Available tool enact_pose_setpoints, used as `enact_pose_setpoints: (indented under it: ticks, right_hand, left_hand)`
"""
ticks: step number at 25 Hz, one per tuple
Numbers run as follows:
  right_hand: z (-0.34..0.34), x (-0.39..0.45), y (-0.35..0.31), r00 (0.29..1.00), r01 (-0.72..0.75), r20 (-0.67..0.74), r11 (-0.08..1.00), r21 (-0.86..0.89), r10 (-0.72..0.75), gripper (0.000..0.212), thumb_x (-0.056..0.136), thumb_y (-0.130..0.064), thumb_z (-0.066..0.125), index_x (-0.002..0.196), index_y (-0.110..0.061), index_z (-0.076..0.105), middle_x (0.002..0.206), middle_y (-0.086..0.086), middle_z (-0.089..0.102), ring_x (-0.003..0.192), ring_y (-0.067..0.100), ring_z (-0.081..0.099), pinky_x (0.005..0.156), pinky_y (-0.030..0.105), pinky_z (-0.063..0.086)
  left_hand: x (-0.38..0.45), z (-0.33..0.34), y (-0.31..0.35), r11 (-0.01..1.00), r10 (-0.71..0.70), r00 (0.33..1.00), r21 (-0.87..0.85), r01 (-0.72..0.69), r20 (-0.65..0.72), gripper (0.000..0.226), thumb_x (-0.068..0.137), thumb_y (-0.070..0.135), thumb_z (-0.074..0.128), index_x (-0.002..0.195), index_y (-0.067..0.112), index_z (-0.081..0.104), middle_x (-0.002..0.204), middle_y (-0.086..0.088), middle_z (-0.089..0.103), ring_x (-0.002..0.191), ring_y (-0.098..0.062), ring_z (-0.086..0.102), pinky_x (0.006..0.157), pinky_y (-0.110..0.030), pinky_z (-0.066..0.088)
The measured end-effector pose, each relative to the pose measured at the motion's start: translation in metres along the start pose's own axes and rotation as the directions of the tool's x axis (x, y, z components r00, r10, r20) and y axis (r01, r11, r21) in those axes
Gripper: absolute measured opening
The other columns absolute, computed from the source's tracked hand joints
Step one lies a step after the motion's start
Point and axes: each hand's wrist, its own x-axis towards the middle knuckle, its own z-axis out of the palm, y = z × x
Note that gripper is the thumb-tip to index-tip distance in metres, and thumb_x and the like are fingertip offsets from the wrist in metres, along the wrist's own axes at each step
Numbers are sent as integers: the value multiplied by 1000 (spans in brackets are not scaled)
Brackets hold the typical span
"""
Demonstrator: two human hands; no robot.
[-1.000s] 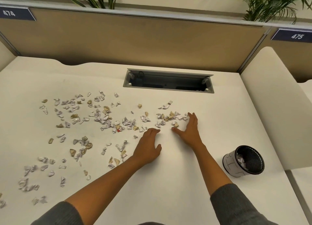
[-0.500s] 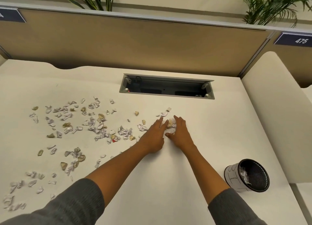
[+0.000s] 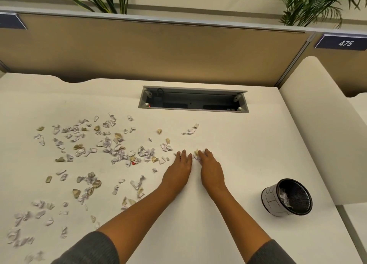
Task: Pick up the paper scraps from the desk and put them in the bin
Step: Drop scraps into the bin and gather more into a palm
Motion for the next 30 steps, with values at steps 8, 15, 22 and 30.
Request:
enact_pose_setpoints:
  ticks: [8, 15, 22, 30]
  right_hand:
    - [-2, -23, 12, 995, 38, -90, 999, -38, -41, 24, 95, -3, 43, 101, -13, 65, 105, 0, 63, 82, 21, 61, 67, 30, 43]
    - [-26, -35, 20, 977, -106, -112, 871, 480, 180, 13, 91, -13, 64, 90, -19, 75, 88, -8, 73, 85, 12, 66, 68, 9, 42]
    - [-72, -66, 43, 967, -128, -23, 559, 819, 254, 11, 90, -13, 69, 97, -17, 77, 92, 2, 77, 89, 16, 74, 87, 26, 57]
    - [-138, -122, 98, 841, -156, -247, 653, 741, 481, 11, 89, -20, 71, 97, -26, 76, 92, -5, 76, 80, -5, 70, 71, 13, 51]
  left_hand:
    - [-21, -14, -10, 1000, 12, 997, -27, -15, -82, 42, 86, -13, 46, 124, 5, 49, 125, -12, 51, 117, -27, 50, 85, -35, 48]
    - [-32, -13, -23, 986, -40, 993, -163, 22, -113, 29, 89, -8, 40, 100, 7, 62, 103, -10, 59, 98, -27, 57, 75, -35, 46]
    - [-36, -20, -22, 702, -343, 933, -689, 181, -105, 15, 84, 3, 64, 85, 9, 78, 85, -6, 74, 74, -15, 63, 72, -25, 50]
    - [-51, -31, -13, 199, -477, 845, -906, 373, 243, 11, 77, 9, 76, 87, 14, 78, 79, -8, 75, 66, -18, 67, 73, -34, 61]
